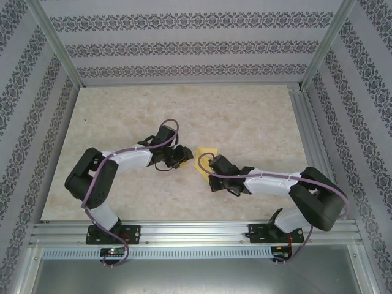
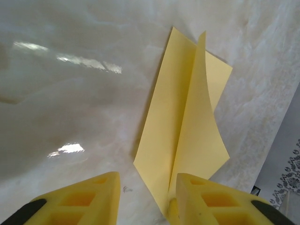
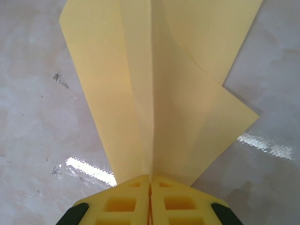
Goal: Fold a paper plane with a square sheet of paper (fold left side to right side)
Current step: Fourth fold the wing at the center of the table.
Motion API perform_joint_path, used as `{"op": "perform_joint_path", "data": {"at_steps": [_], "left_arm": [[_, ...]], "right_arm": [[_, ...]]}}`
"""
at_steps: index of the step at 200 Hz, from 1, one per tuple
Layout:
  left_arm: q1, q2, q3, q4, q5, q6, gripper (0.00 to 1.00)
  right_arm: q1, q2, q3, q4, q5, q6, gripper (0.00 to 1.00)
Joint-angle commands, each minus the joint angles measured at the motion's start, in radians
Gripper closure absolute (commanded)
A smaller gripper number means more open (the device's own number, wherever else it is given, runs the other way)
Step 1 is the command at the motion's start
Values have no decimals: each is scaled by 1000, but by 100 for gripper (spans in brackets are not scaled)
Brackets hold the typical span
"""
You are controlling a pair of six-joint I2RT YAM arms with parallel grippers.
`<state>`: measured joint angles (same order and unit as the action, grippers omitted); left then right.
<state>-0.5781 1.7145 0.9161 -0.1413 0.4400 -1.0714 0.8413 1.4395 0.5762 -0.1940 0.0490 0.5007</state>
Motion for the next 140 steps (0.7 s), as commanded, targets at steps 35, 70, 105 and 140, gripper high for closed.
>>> {"op": "perform_joint_path", "data": {"at_steps": [35,70,105,140], "left_arm": [[-52,109,97,107,52,-34,65],[-66,160,131,104,56,-33,68],[-84,200,157,106,65,-35,71],[-101,233,180,111,71,-40,72]], "right_arm": [[-15,-13,-33,-5,-22,19,91],[-19,-10,-36,2,-28,19,91],[-28,-7,-41,15,-46,20,90],[-39,-10,-45,26,-68,19,88]]}}
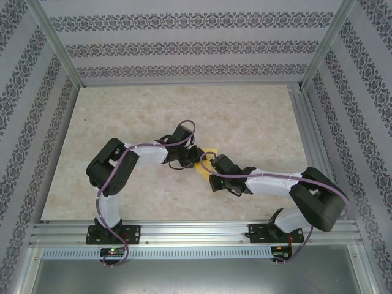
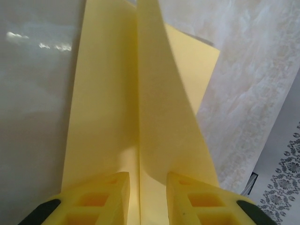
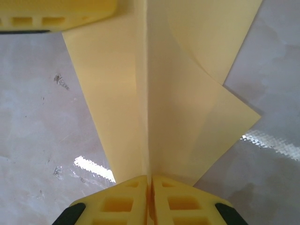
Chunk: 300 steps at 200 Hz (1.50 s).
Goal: Fold a paper plane with a square sheet of paper (fold left side to right side)
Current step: Fourth fold the wing at the center of the table.
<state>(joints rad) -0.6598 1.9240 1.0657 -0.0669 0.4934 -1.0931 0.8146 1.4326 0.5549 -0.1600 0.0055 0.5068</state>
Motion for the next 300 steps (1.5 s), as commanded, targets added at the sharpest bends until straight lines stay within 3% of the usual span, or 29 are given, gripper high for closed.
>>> {"op": "perform_joint_path", "data": {"at_steps": [1,101,147,186,211,242,300], "left_arm": [[-21,24,32,37,17,-18,72],[-32,65,51,9,16,-5,73],[-32,71,59,-22,8,13,73],[-35,69,62,-25,9,15,73],[-36,68,62,-26,8,15,73],[-37,65,60,-28,7,17,74],[-39,57,56,-34,2,21,74]], "right_arm": [[-13,-3,-24,-8,-26,12,88],[-64,-40,-26,-8,-108,20,77],[-168,-140,-38,-27,-229,-2,69],[-312,-183,-24,13,-426,6,69],[-358,-145,30,-42,-430,-9,69],[-308,-87,75,-110,-368,-68,66],[-203,28,85,-59,-300,-13,66]]}}
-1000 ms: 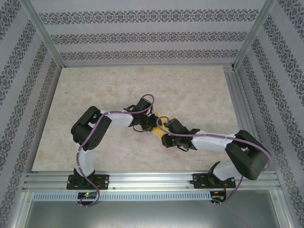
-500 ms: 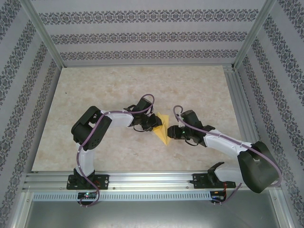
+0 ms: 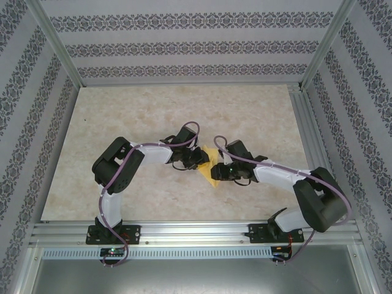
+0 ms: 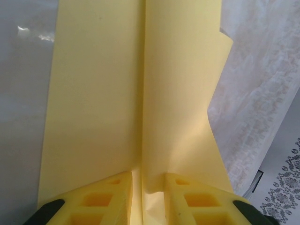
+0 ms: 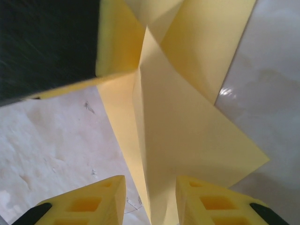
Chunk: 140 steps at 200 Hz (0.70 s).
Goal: Fold a paper plane with a square sheet of paper (fold left side to right side)
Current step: Fourth fold the wing at the center of the table.
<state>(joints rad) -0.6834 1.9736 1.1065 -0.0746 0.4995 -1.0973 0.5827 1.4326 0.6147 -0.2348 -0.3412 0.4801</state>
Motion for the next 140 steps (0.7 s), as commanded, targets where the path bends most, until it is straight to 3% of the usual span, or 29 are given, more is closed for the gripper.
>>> {"op": "perform_joint_path", "data": {"at_steps": [1,32,113,140], "left_arm": [[-15,7,16,-26,-4,25,74],[-15,7,15,-25,-4,25,74],[-15,5,9,-20,-4,24,74],[-15,3,6,-19,-4,25,74]], "right_arm": [[29,29,26,16,48,15,66],[55,71,48,17,60,12,68],[59,95,57,70,41,12,84],[57,106,47,109,24,2,84]]}}
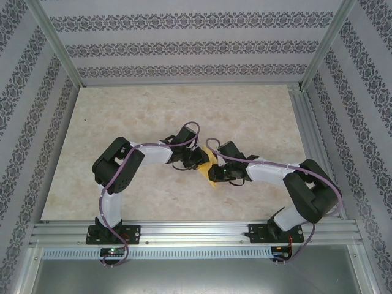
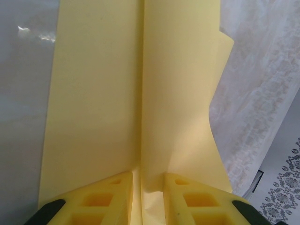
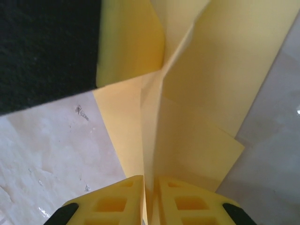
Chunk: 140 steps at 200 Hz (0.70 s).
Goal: Fold a paper plane with a square sheet of paper (fold left side to right side)
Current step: Fourth fold the wing at the center of the table.
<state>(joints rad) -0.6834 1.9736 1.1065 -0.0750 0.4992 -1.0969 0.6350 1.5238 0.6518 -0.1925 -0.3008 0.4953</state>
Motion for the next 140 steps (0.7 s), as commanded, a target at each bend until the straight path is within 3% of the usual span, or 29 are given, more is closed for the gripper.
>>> {"op": "perform_joint_path", "data": {"at_steps": [1,38,67,140], "left_arm": [[-15,3,6,-19,-4,25,74],[-16,3,3,-15,-4,24,75],[-16,4,3,-14,-4,23,74],[-16,5,7,-22,-2,26,74]], "right_arm": [[5,16,10,68,-17,-15,84],[-16,6,9,56,-16,-42,83],[-19,-17,33,-11,33,-71,73],[23,59,98,-46,83,-80,69]]}}
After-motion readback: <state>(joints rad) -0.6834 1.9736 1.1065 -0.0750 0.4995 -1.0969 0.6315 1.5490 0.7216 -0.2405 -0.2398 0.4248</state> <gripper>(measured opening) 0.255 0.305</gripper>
